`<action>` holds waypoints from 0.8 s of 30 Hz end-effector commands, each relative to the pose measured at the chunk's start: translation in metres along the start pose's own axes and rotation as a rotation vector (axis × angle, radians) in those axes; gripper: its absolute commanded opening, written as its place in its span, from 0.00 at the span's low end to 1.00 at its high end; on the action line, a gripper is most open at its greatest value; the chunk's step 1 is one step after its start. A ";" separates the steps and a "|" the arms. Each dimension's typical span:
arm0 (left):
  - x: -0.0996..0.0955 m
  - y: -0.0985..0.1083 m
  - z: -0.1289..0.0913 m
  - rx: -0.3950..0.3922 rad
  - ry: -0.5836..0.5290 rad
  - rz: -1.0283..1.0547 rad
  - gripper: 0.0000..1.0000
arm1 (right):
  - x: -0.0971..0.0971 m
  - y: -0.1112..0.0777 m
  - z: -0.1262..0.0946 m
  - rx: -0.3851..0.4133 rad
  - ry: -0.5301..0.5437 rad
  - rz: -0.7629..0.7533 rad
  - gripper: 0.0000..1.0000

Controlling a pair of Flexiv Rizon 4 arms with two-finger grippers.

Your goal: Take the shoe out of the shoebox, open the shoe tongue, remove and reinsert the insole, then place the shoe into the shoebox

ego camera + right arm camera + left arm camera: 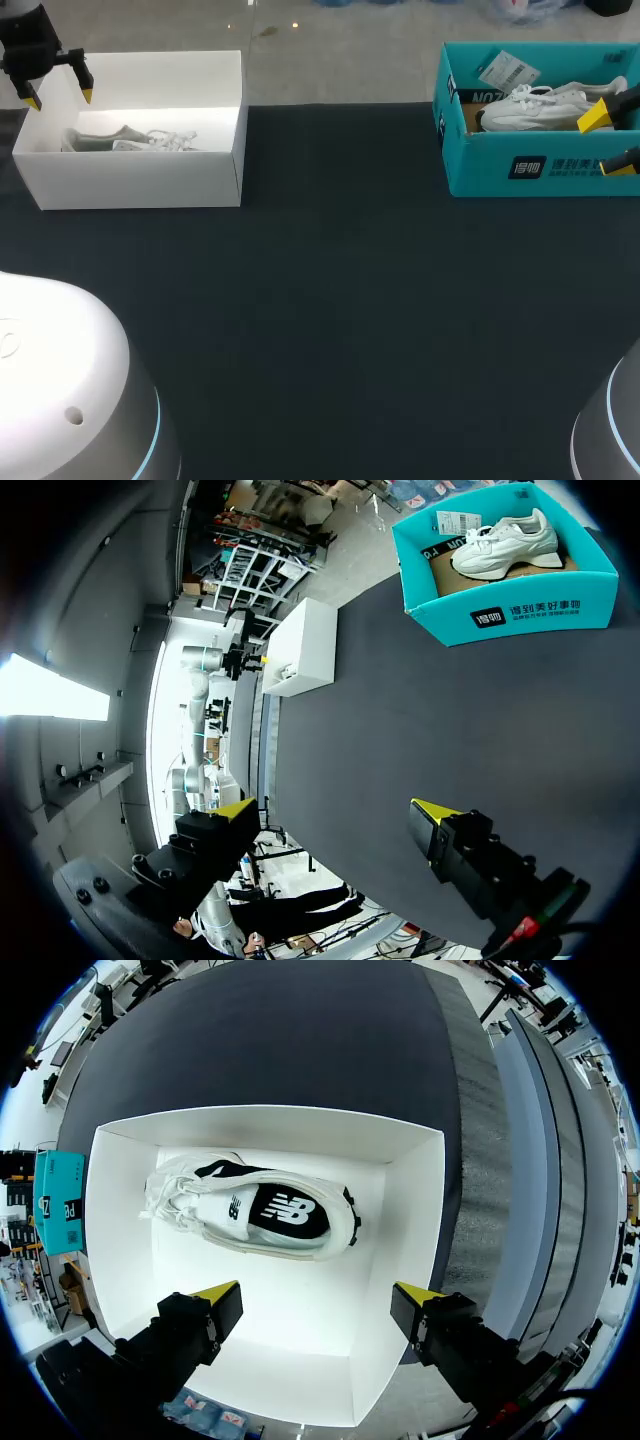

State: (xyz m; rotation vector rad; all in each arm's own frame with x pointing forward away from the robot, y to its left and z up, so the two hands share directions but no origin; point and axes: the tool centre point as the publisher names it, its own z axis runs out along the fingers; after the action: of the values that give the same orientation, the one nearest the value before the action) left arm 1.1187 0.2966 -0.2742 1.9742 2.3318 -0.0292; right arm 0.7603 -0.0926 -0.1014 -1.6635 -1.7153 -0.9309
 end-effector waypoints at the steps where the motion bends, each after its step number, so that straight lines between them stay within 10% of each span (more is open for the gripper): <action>1: -0.005 -0.016 -0.031 -0.023 0.018 -0.001 1.00 | 0.000 0.000 0.001 0.000 -0.003 0.002 1.00; 19: -0.015 -0.024 -0.067 -0.090 0.089 -0.011 1.00 | 0.000 0.000 0.001 0.000 -0.003 0.002 1.00; 24: -0.015 -0.024 -0.067 -0.090 0.089 -0.011 1.00 | -0.007 0.027 -0.014 -0.057 -0.031 -0.026 1.00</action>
State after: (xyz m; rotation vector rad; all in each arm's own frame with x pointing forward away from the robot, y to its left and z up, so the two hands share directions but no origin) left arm 1.0947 0.2824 -0.2070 1.9604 2.3525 0.1587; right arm 0.7789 -0.1039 -0.0988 -1.7029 -1.7424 -0.9886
